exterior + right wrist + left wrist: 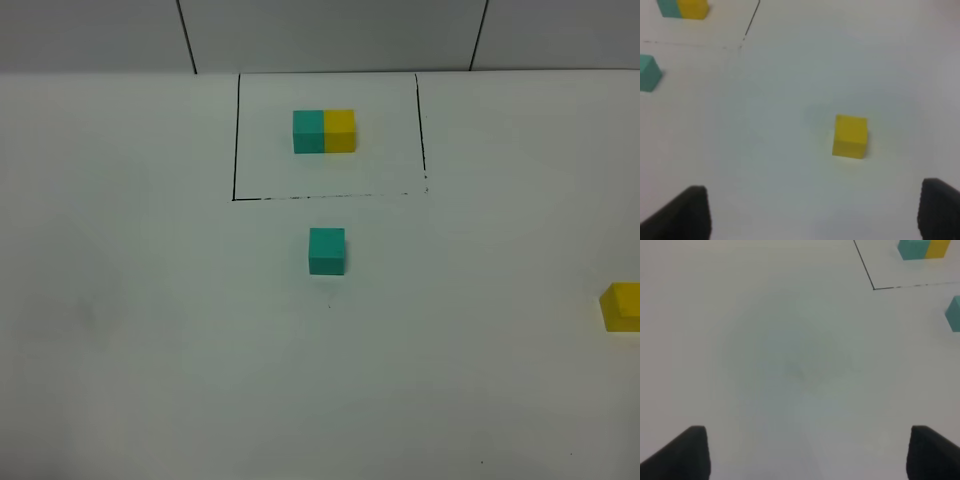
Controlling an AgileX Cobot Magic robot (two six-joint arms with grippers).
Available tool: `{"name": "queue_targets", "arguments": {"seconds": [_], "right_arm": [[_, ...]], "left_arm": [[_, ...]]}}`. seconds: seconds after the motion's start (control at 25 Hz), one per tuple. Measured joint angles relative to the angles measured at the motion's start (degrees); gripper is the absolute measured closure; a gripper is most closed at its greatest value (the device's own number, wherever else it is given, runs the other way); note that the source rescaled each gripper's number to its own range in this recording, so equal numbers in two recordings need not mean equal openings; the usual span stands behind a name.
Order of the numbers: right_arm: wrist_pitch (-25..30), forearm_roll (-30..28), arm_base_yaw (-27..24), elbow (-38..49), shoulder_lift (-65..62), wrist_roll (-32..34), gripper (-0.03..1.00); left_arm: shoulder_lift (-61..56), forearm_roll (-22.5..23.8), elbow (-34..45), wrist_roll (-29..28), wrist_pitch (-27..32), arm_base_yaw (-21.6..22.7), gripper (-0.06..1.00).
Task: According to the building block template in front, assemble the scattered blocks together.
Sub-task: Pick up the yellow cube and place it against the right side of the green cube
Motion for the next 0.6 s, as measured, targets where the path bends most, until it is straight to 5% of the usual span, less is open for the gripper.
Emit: {"name": "queue_targets", "arguments": {"seconds": [0.16, 0.4, 0.6], "right_arm": [[-1.12, 0.92, 0.00, -0.49, 12.15, 0.90, 0.08], [-12.94, 0.74, 0.00, -5.89, 44.68, 0.95, 0.08], [-15.91, 0.51, -2.08, -12.93, 69.28, 0.10, 0.08]], "left_arm": [[0.00, 0.00, 0.00, 0.00, 0.00, 0.00, 0.26], [0.00, 0.00, 0.00, 0.00, 0.02, 0.00, 0.26], [0.00, 0.00, 0.00, 0.00, 0.02, 0.00, 0.26]]}}
